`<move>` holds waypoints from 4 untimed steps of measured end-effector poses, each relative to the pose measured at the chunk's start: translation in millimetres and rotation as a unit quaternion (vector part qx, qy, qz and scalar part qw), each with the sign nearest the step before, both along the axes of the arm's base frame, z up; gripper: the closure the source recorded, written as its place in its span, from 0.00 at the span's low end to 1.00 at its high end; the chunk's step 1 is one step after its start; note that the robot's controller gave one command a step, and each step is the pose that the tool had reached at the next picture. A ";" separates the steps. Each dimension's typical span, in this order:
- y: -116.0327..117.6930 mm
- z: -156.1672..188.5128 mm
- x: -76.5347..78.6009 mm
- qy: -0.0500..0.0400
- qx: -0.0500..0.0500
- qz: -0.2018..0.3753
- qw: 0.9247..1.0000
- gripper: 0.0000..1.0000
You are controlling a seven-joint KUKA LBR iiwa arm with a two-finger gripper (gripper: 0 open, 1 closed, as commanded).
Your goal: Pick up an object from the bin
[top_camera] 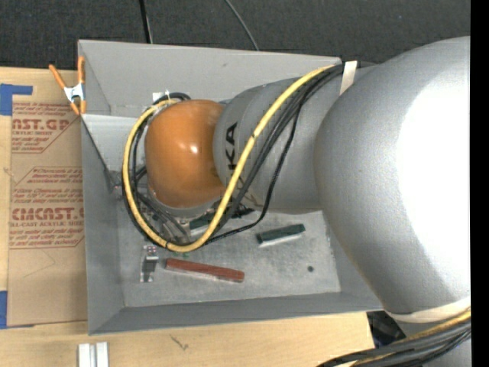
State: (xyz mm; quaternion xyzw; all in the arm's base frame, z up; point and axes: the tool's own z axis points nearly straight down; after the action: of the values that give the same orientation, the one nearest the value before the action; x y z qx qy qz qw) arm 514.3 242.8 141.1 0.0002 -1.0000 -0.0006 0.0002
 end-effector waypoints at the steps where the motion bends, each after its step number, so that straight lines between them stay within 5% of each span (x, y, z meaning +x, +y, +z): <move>1: -68.9 -58.3 -17.8 -0.001 0.000 0.050 0.999 0.00; 2: -88.1 -55.7 -9.1 -0.001 0.001 0.059 0.998 0.00; 3: -119.5 -41.5 -21.4 0.001 -0.001 0.086 0.996 0.00; 4: -120.9 -63.3 -23.4 -0.001 0.000 -0.047 0.999 0.00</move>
Offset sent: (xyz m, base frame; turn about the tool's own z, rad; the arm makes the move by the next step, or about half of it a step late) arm 0.0011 -0.0949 -0.0294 -0.1211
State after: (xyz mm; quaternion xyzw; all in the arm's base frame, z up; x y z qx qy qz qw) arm 490.9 121.8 77.8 -0.0470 -0.9989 -0.0009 -0.0005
